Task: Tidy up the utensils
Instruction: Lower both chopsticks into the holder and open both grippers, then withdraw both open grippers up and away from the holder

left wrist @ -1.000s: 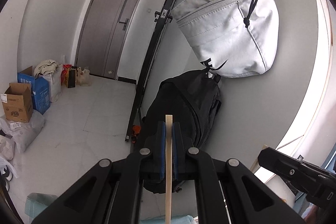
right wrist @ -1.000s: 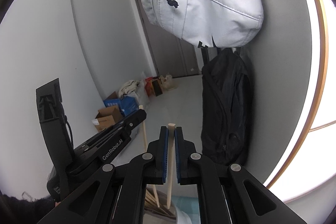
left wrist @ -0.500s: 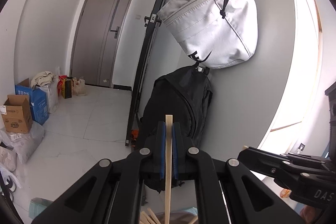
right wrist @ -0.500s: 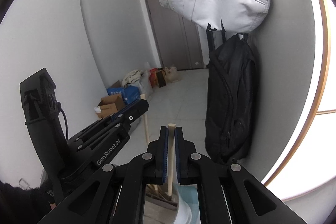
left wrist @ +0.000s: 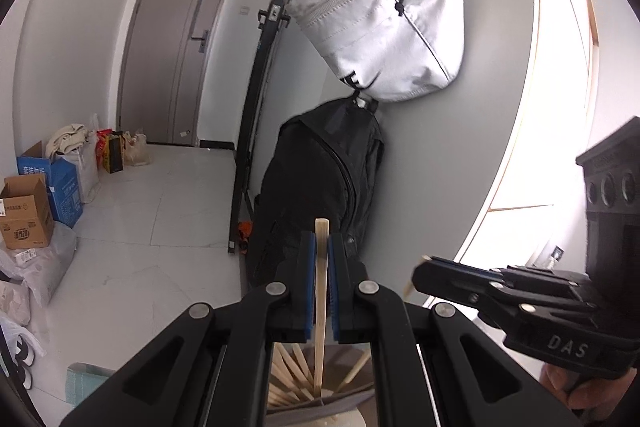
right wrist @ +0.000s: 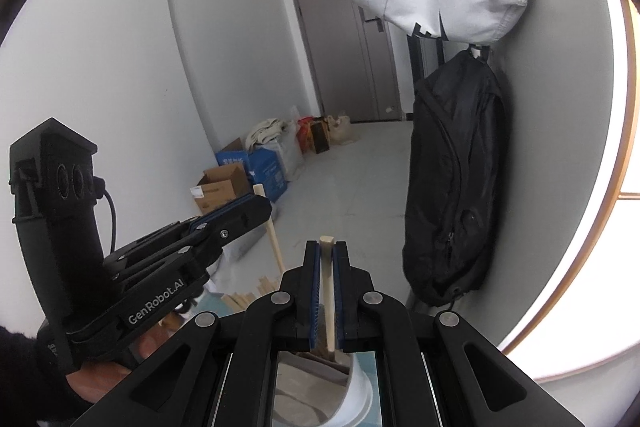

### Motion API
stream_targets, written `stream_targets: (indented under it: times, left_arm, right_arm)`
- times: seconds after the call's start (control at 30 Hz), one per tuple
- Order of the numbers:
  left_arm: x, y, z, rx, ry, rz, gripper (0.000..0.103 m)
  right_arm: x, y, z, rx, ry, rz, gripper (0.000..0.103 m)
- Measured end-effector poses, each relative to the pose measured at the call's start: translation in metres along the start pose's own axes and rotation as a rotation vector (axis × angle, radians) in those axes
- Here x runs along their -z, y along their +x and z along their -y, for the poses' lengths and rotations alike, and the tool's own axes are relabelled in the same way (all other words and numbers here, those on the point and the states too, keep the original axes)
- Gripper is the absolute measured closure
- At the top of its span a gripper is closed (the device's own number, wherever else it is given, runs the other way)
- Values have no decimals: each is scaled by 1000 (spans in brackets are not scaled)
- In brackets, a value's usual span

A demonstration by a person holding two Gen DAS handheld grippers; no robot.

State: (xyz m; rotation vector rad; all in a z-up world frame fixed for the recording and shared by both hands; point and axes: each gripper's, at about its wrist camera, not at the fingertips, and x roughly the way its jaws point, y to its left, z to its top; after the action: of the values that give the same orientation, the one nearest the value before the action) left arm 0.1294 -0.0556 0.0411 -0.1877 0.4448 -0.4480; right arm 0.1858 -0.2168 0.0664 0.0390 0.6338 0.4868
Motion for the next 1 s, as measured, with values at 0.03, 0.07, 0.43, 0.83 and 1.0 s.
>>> stream_targets:
  times: [0.03,0.07,0.43,0.83,1.0]
  left_arm:
    - [1,0,-1,1,-1,-12,101]
    - [3,0,-2,8,-6,-28,101]
    - [15,-3,2,70,-8,-229,100]
    - [20,-41,-6,-9,-77,-210,56]
    - [18,-66,-4,-106,-95,-147,37]
  right_arm:
    - [1,2,0,-14,10,-15,97]
    - [3,3,1,-29,16,-21,97]
    - [33,-6,8,-60,133,-66,75]
    - [62,-53,0,-5,153,-35,53]
    - [66,-77,-13,15,144,38,41]
